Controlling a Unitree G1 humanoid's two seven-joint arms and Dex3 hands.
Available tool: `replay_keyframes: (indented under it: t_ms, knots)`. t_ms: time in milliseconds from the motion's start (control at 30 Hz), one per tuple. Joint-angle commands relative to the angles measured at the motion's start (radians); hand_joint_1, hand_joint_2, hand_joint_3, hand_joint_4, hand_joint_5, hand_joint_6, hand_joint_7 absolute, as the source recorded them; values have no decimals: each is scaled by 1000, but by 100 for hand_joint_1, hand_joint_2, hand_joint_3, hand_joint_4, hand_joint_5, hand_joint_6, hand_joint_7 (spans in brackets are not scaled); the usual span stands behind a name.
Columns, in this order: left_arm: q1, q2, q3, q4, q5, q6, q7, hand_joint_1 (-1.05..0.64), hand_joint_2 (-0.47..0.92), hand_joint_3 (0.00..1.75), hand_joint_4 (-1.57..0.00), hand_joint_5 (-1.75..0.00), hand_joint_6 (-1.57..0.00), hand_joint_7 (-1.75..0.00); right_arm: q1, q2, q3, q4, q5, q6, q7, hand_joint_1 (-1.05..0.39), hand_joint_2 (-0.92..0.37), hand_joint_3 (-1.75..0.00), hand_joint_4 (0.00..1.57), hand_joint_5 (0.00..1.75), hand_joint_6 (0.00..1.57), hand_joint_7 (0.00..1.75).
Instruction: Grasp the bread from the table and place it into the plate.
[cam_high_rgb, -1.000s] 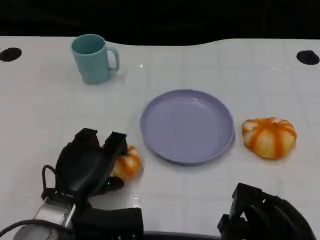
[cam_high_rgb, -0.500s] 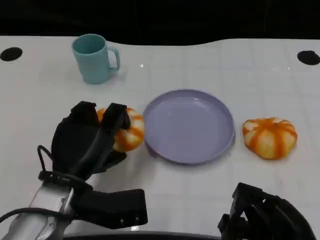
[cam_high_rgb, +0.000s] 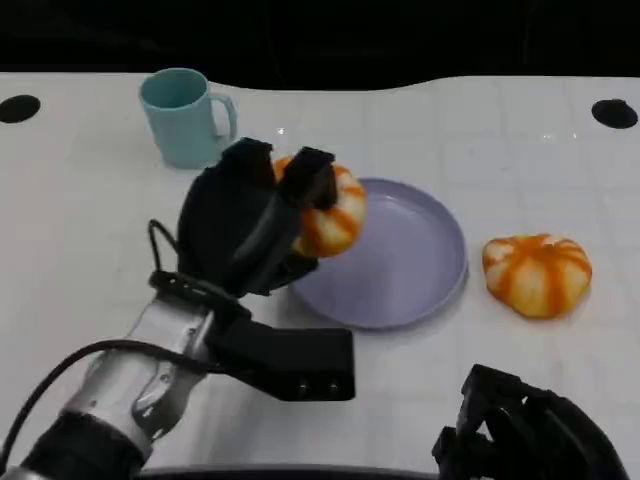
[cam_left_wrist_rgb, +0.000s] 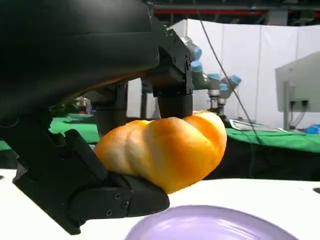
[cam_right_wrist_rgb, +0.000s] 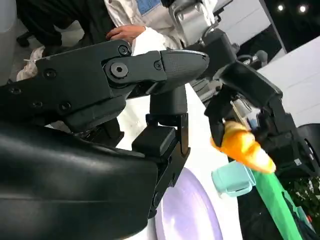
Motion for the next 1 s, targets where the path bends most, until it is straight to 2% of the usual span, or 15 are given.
replay_keyframes:
  t_ms: [33,167,267,333,400,500,533,567,633,667,733,800,867,933,1000]
  knots:
    - [-56,-24,-14,59,-14,-9,-17,-12,38,105,-90,-175,-69,-175,9,-15,-3,-2,5,-2,14,-72,-92,-23,86,161,75,137]
    - [-125,-68,-42,157,-13,-10,-27,-15,47,94,-90,-175,-72,-167,12,-22,-1,-7,2,4,14,-72,-92,-22,85,162,75,137]
    - [-179,-105,-50,264,-45,-39,-42,-15,49,90,-91,-175,-71,-170,13,-25,1,-5,4,3,20,-72,-92,-23,85,161,75,137]
    - [-213,-126,-61,342,-52,-58,-26,-17,53,76,-90,-175,-74,-163,16,-26,2,-6,3,3,19,-72,-92,-23,85,161,75,137]
    - [-235,-142,-66,403,-62,-84,-4,-18,55,71,-90,-175,-75,-162,18,-27,3,-8,5,6,18,-72,-92,-23,85,161,75,137]
    - [-259,-162,-63,470,-96,-126,-26,-19,58,65,-87,-175,-79,-143,22,-27,5,-14,4,5,16,-71,-92,-23,85,160,75,136]
    - [-262,-165,-63,479,-107,-133,-43,-19,61,60,-85,-167,-87,-115,22,-27,6,-14,3,2,16,-71,-92,-23,85,160,75,136]
    - [-264,-165,-62,480,-120,-142,-71,-19,66,48,-82,-154,-95,-78,21,-27,6,-14,4,2,16,-71,-92,-23,85,160,75,136]
    - [-264,-162,-61,474,-145,-155,-121,-18,78,30,-76,-125,-98,-30,21,-25,6,-13,5,2,16,-71,-92,-23,85,159,76,135]
    - [-263,-159,-58,468,-159,-160,-158,-17,81,27,-69,-109,-92,-18,21,-24,7,-13,6,2,16,-71,-92,-23,85,159,76,135]
    - [-262,-151,-59,453,-179,-160,-224,-13,83,25,-58,-59,-73,-4,20,-23,7,-12,9,3,17,-71,-92,-23,85,160,76,135]
    - [-260,-138,-69,433,-171,-144,-270,-14,81,22,-47,-32,-53,-1,20,-23,7,-11,9,1,17,-71,-92,-23,86,160,76,135]
    - [-252,-128,-71,409,-165,-127,-305,-24,84,16,-37,-17,-36,0,19,-22,6,-10,11,0,19,-71,-92,-23,86,160,76,135]
    - [-239,-118,-69,372,-167,-108,-343,-37,88,10,-29,-11,-24,0,17,-22,4,-7,13,1,20,-71,-92,-23,86,160,76,135]
    - [-226,-105,-71,336,-162,-93,-364,-43,91,8,-25,-10,-20,0,16,-23,3,-7,12,1,18,-72,-92,-22,86,160,76,135]
